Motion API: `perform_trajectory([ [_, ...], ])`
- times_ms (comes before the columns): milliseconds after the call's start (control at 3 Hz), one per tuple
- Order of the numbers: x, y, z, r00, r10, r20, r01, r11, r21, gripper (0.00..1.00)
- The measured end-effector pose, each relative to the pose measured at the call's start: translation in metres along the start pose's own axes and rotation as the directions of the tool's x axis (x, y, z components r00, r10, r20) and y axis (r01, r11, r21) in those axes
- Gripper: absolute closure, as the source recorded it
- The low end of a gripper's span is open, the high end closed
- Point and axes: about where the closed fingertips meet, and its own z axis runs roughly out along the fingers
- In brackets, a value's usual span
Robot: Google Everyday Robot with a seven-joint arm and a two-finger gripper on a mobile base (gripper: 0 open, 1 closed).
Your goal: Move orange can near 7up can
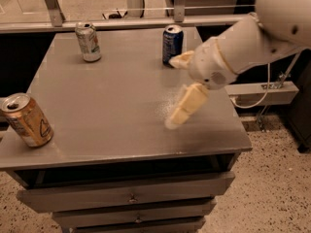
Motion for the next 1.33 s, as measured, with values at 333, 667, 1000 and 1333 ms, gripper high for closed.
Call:
perform_trajectory([
  [333, -0.051, 0.001, 0.03, 0.983, -0.021, 0.184, 0.031, 0.9983, -0.05, 0.0],
  [667, -0.051, 0.001, 0.03, 0.983, -0.021, 0.184, 0.031, 0.9983, -0.05, 0.0],
  [1000, -0.082, 0.001, 0.065, 0.963, -0.055, 0.265, 0.073, 0.9955, -0.061, 0.0],
  [1333, -0.13, 0.0, 0.123, 0.919, -0.083, 0.385, 0.126, 0.988, -0.088, 0.0],
])
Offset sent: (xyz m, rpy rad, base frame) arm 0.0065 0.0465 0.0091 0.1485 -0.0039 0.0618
